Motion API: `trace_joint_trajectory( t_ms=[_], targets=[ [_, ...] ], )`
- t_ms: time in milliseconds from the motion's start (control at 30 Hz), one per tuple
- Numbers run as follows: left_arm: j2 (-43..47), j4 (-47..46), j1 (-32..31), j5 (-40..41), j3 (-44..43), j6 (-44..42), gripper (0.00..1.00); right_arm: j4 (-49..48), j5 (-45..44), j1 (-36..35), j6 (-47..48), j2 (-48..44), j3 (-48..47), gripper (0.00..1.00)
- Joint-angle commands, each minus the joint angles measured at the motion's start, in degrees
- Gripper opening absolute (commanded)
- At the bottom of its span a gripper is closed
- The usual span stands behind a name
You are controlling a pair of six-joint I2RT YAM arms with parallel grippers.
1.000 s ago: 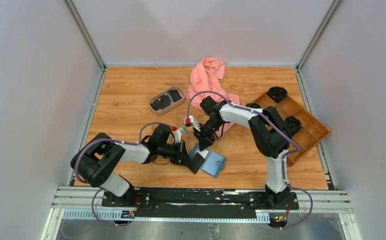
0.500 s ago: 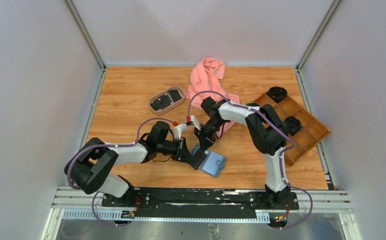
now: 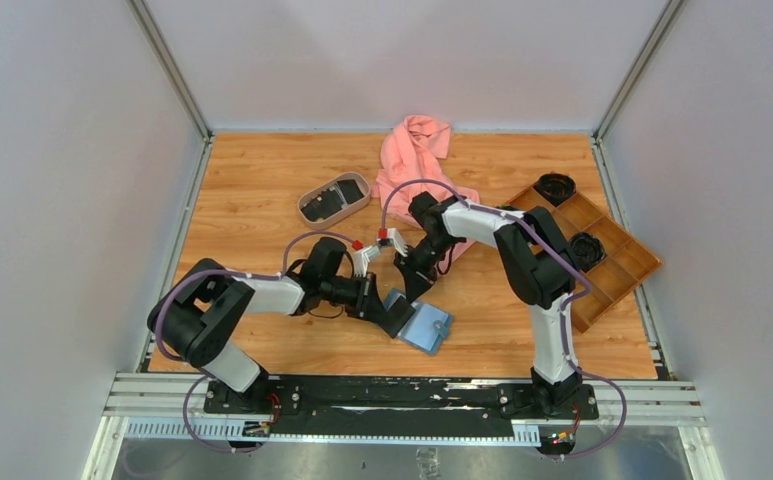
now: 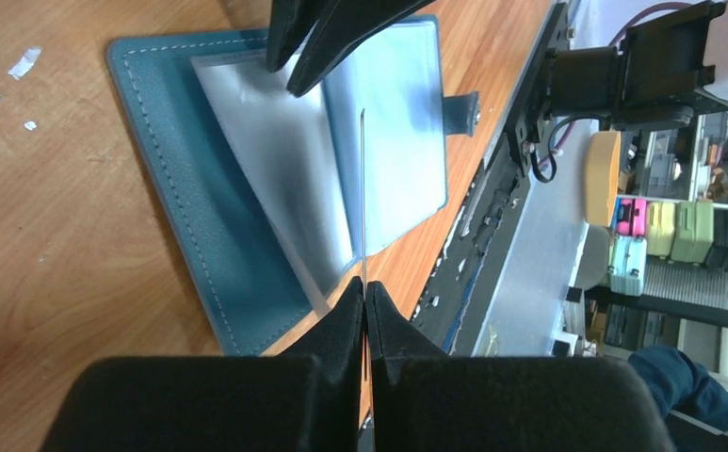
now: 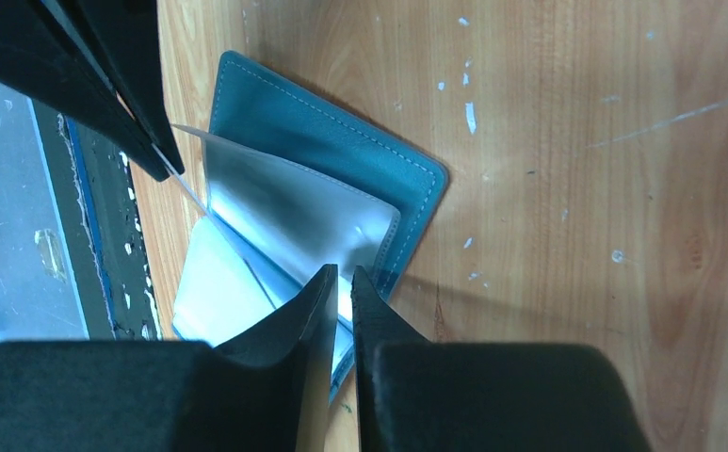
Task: Put the credit cards into the card holder
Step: Insert the credit card into the card holder.
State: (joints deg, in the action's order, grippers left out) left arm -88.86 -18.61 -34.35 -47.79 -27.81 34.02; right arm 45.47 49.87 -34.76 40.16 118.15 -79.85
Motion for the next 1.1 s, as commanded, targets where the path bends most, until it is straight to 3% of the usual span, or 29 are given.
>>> trace_joint_trajectory(
  t_ms=[0,500,667,867,1067],
  targets=[
    [-3.8,3.9,-0.3,-1.5,-2.2,-1.7,0.0,0.6,-0.4,-1.8,3.1,0.0,0.0,0.15],
    [-6.7,4.3,-0.4,-4.1,-4.2,-1.5,0.0,0.3,-0.7,-1.6,2.0,0.4,-0.1,0.15],
    [-5.1,4.4,-0.3,-2.9,-3.4,-1.1,0.0,-0.4,2.9,0.3,-0.8,0.1,0.0,0.16],
    [-5.1,4.4,-0.4,-2.2,-3.2,-0.9,0.0,-0.7,7.4,3.3,-1.5,-3.3,1.2,0.21],
    [-5.6,4.4,-0.4,-2.6,-3.9,-0.6,0.0,-0.5,5.5,5.6,0.0,-6.6,2.5,0.24]
  ],
)
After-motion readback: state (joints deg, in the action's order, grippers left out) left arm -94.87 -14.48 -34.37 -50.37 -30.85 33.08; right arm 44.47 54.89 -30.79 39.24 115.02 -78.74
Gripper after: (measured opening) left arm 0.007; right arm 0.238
